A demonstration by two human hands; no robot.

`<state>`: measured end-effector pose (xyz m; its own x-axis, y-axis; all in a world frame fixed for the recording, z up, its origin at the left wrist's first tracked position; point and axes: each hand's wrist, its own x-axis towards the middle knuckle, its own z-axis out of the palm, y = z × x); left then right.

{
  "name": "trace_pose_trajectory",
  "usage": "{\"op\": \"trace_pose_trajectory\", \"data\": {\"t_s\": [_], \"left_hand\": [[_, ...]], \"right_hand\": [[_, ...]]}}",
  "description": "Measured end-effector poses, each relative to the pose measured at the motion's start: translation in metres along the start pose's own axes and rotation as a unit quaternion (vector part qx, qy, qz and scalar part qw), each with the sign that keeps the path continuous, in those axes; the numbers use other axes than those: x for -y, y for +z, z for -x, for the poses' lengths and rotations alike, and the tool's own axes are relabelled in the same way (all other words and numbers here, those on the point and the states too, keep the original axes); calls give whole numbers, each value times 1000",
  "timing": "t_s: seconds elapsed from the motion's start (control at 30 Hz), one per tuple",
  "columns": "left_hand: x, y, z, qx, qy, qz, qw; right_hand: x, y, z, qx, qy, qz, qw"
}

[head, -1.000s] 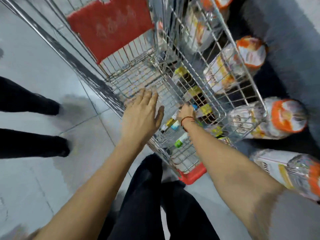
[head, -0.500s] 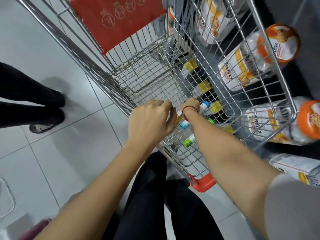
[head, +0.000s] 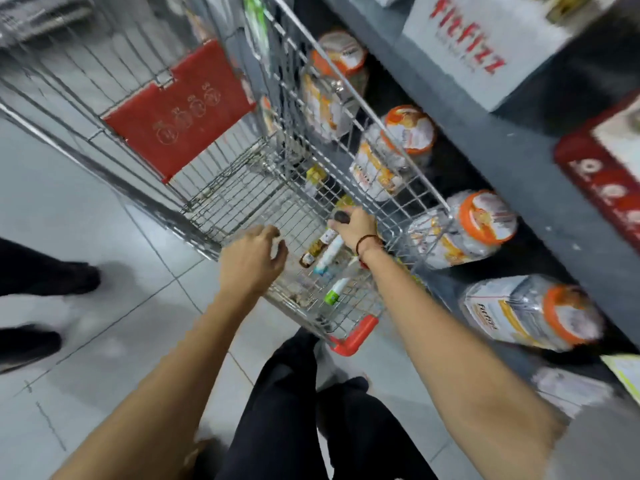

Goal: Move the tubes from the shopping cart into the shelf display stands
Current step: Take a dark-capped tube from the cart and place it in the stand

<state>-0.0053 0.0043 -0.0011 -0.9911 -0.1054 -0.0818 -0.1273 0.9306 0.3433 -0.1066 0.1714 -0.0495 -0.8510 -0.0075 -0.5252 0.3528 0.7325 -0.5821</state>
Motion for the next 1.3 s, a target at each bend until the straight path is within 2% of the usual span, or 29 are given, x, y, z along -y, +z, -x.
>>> {"op": "trace_pose_trajectory", "data": {"t_s": [0.2,0.37,0.53,0.73,0.93,1.3], "left_hand": [[-14,-8,-6,29,60,22,998],[-83,-20,-37,21,184,36,982],[-190,-34,-55,-33,345,84,934],[-287,-32,-43,-1,477,84,875],[-339,-9,-17,67,531,29,844],[-333,3,-16,95,560,-11,823]], "right_hand": [[16,-102,65,-114,-94,-1,989],[14,-189,131,-222,-123,9,967],[-3,-255,204,-329,-131,-4,935],[-40,-307,274,-401,-84,6,912],[-74,-339,309,-420,-43,-10,906],[-83,-374,319,-372,-34,75,925]]}}
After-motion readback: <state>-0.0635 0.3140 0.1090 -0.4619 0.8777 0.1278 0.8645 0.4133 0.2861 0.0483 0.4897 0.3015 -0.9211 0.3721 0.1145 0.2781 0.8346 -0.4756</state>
